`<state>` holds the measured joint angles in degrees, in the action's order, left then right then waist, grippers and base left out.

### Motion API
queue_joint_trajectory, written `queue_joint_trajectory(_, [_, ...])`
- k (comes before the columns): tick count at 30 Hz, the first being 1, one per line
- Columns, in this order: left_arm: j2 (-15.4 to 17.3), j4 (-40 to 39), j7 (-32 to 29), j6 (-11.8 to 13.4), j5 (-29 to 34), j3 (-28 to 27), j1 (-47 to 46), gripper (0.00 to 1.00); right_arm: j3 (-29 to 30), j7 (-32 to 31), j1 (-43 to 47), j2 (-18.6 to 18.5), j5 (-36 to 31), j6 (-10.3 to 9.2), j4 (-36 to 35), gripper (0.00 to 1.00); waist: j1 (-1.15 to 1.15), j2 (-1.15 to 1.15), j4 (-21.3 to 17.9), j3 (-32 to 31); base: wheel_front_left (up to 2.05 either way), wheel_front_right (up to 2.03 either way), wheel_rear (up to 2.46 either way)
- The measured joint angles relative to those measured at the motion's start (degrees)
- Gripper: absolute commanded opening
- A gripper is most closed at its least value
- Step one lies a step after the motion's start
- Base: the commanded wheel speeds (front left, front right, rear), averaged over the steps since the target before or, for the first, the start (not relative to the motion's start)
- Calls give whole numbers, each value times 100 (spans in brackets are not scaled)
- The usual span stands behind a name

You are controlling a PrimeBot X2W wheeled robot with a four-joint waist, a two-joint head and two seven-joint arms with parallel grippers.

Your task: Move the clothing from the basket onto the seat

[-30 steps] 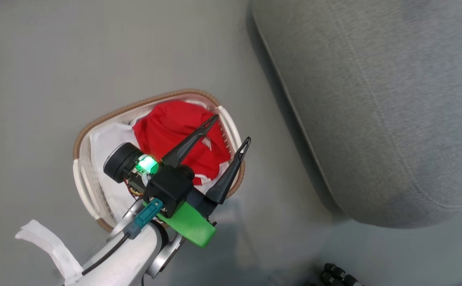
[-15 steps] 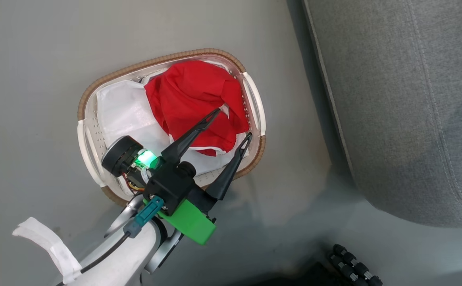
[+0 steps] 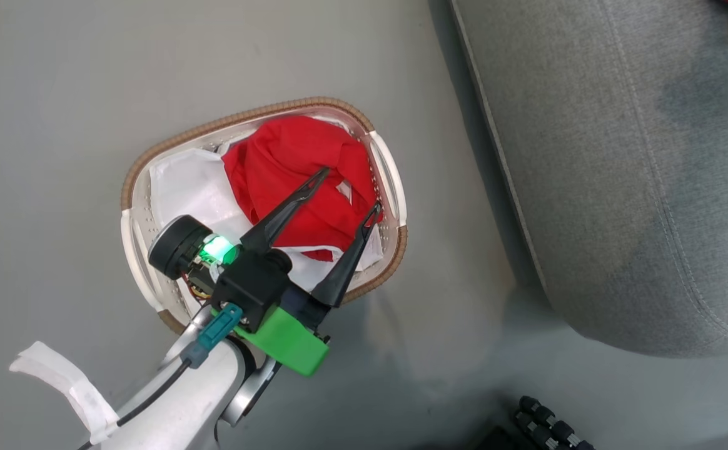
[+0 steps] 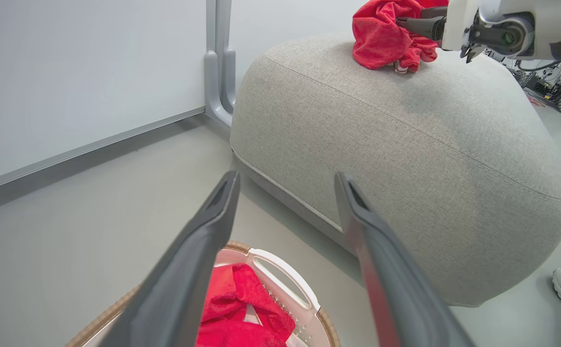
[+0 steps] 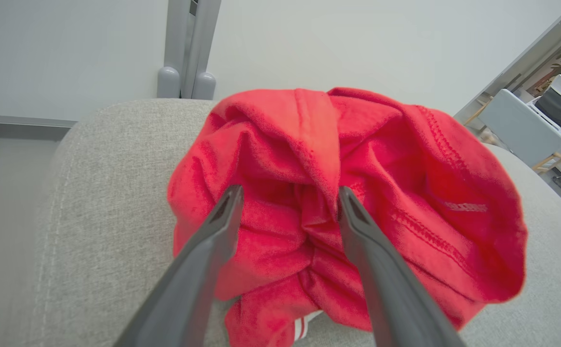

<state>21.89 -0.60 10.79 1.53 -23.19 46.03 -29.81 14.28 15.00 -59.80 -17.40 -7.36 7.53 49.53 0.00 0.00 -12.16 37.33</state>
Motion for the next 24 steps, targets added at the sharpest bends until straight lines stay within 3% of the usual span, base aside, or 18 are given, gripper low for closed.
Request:
queue_joint_trajectory(16, [-328,864,400,109,-456,-638,375,100,-982,8,661,-49,637,0,-660,100,0,0,-3,-1216,0,0,0])
queue_joint_trajectory(24, [-544,1010,423,147,-453,-1524,934,100,-1267,9,1117,296,906,0,-956,100,0,0,146,-1882,0,0,0])
